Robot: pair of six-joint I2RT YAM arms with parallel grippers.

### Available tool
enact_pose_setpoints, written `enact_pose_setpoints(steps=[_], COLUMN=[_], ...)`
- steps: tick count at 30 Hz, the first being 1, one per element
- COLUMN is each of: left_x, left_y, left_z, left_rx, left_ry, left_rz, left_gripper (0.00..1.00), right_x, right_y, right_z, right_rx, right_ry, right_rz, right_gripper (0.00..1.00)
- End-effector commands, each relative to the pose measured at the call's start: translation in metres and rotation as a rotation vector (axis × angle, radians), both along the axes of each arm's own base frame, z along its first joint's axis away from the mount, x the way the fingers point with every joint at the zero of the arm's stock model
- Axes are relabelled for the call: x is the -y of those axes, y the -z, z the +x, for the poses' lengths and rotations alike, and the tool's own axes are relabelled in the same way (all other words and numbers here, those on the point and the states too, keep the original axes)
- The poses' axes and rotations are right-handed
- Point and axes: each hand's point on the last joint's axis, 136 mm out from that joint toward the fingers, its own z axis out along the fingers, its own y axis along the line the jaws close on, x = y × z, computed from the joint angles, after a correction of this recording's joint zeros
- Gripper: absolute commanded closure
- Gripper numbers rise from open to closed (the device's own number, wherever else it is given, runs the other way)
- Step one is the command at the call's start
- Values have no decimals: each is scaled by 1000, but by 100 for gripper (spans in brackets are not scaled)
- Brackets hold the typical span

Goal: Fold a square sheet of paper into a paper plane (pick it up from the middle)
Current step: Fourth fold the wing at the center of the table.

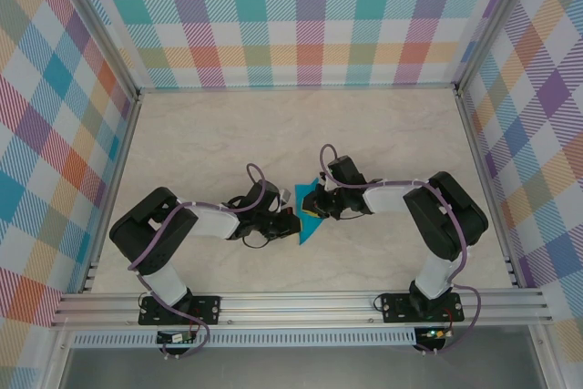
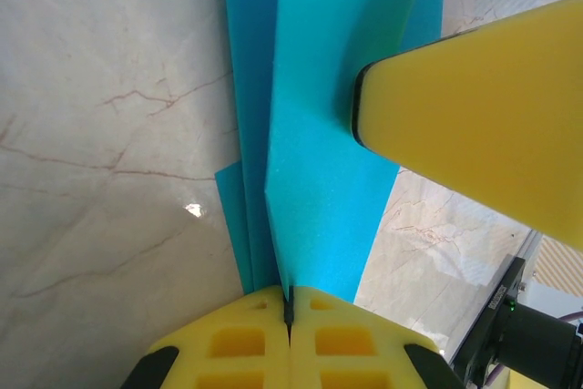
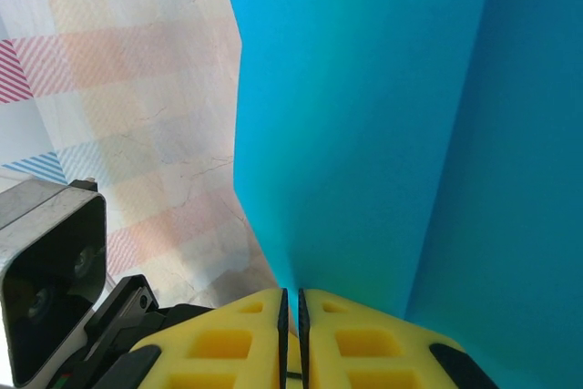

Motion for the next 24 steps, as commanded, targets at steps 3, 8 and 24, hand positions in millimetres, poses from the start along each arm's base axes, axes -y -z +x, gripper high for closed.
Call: enact_pose_setpoints(steps=[3,8,24], left_x=[-12,-12,-1], left_y=[20,19,-12], left_z=[-4,-4,-9], left_rx=[-42,-44,-29], left_ry=[-10,-7,29], left_rz=[63,63,-34], left_gripper=[98,97,84], right_x=[0,4,21], right_y=[4,14,42], right_z=[4,2,-18], right_rx=[14,-10,-66], right_ry=[-18,-8,-4], right_rz=[-9,-32,-103], right_gripper=[86,86,87])
